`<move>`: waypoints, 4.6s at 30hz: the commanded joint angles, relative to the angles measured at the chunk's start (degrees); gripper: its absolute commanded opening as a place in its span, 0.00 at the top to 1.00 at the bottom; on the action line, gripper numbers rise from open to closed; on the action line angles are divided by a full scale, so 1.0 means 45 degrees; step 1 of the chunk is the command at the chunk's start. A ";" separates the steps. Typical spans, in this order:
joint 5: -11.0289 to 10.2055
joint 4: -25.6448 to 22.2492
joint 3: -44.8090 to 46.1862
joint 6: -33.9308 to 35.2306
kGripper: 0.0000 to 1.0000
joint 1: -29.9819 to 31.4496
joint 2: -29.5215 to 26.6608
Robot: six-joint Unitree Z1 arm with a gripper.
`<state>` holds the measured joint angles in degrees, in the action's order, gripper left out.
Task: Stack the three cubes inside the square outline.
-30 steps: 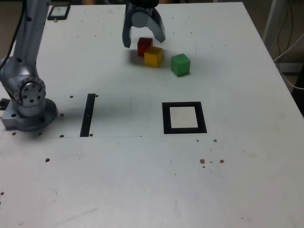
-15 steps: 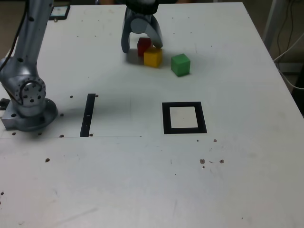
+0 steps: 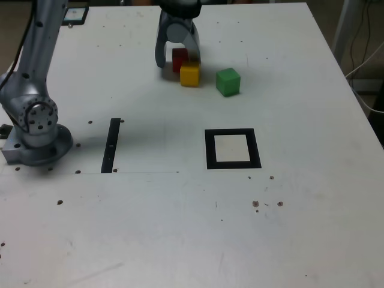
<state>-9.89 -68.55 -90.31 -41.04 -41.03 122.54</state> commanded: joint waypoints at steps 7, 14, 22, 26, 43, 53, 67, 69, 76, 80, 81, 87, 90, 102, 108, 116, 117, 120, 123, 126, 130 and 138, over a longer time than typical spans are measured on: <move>0.0739 0.0088 -0.0167 -0.0520 0.83 0.0094 -0.0105; 0.0789 0.0192 -0.0103 -0.0520 0.86 0.0094 -0.0208; 0.0788 0.0220 -0.0188 -0.0491 0.88 0.0114 -0.0306; 0.0785 0.0074 -0.0203 -0.0463 0.89 0.0236 -0.0713; 0.1170 -0.2075 -0.0469 0.1978 0.92 0.4428 -0.3992; 0.1360 -0.0864 0.1993 0.5560 0.90 0.8722 -0.4482; 0.1943 -0.0332 0.1214 0.7326 0.90 1.0724 -0.2561; 0.1997 -0.0257 0.1042 0.7398 0.90 1.0760 -0.2236; 0.2263 -0.0218 0.0636 0.7571 0.86 1.0797 -0.1451; 0.2457 -0.0240 0.0406 0.7623 0.83 1.0791 -0.1300; 0.2469 -0.0260 0.0377 0.7640 0.82 1.0777 -0.1259; 0.2439 -0.0389 0.0246 0.7689 0.64 1.0658 -0.0772; 0.2330 -0.0375 0.0264 0.7683 0.58 1.0597 -0.0644; 0.1979 -0.0355 0.0382 0.7441 0.37 1.0213 -0.0604; 0.2103 -0.0331 0.0393 0.7336 0.21 1.0211 -0.0634; 0.2181 -0.0359 0.0509 0.7247 0.05 1.0155 -0.0878; 0.2166 -0.0377 0.0561 0.7258 0.04 1.0106 -0.1024; 0.2029 -0.0457 0.0781 0.7254 0.01 0.9764 -0.1828; 0.1875 -0.0558 0.0989 0.6980 0.01 0.9090 -0.2764; 0.1711 -0.0780 0.1155 0.6326 0.01 0.7972 -0.3530; 0.1262 -0.1099 0.1194 0.5257 0.01 0.6195 -0.3981; 0.0015 -0.1106 0.0912 0.3739 0.00 0.4055 -0.3778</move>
<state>-9.61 -73.60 -86.32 -23.09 -21.35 104.91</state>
